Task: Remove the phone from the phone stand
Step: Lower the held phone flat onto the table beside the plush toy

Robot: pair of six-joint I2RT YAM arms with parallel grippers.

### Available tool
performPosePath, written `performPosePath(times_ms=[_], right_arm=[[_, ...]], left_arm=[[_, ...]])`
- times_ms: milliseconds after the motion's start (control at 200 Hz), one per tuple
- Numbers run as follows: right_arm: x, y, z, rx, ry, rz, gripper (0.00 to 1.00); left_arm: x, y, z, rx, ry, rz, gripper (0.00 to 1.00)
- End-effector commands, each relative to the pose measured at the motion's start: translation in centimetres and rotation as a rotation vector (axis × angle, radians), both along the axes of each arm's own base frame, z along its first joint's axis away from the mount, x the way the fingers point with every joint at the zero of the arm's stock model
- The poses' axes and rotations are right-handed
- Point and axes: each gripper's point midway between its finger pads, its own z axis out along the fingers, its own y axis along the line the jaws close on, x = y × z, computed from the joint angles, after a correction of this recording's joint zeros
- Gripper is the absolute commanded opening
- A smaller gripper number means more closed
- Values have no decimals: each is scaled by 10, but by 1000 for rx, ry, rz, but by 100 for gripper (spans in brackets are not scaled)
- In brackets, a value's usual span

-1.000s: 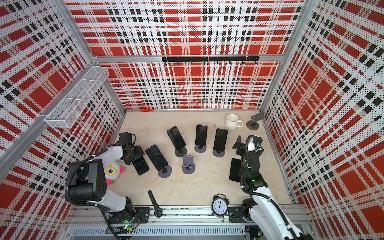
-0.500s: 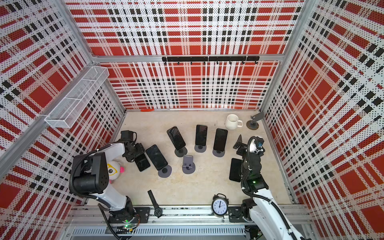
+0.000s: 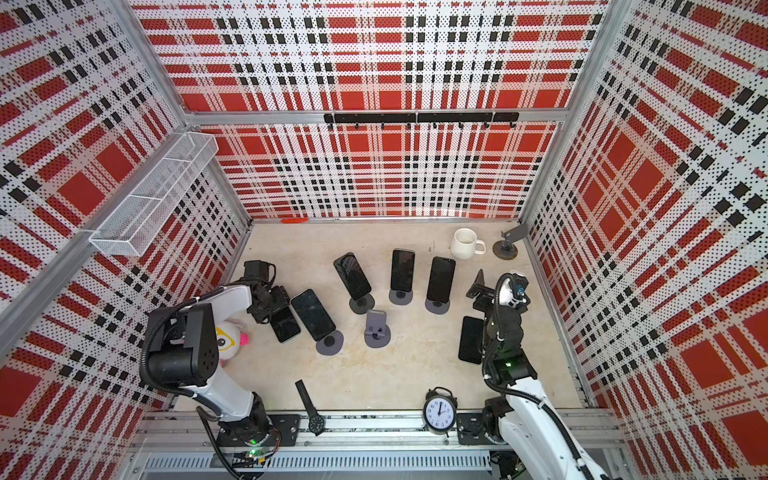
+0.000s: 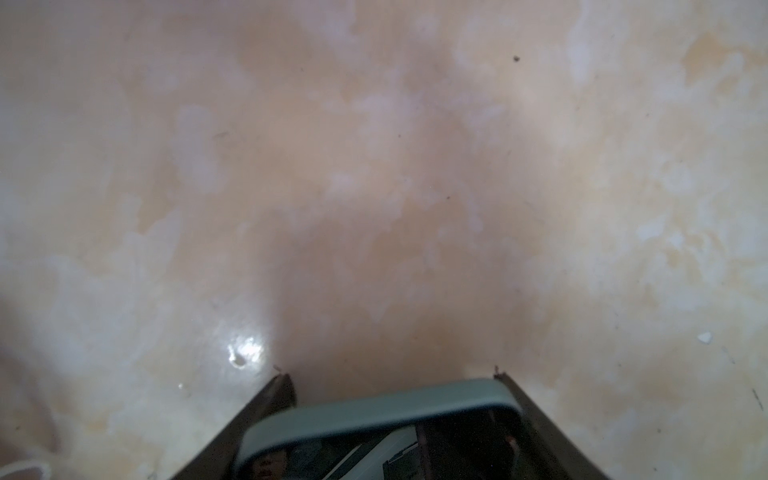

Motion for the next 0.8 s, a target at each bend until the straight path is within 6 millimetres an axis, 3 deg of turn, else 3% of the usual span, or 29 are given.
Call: performPosePath(times_ms=[0,531,797], right_arm=[[-3,0,-1,-3,-6,1,100],[-5,-1,0,2,-16,0,100],[-9,-5,2,6,-29,-20,100]], left_arm=[[-27,-9,-32,-53,121,8,66],[-42,-13,-48,-220,72,43,72],[-36,-9,-41,-216,50,29,77]])
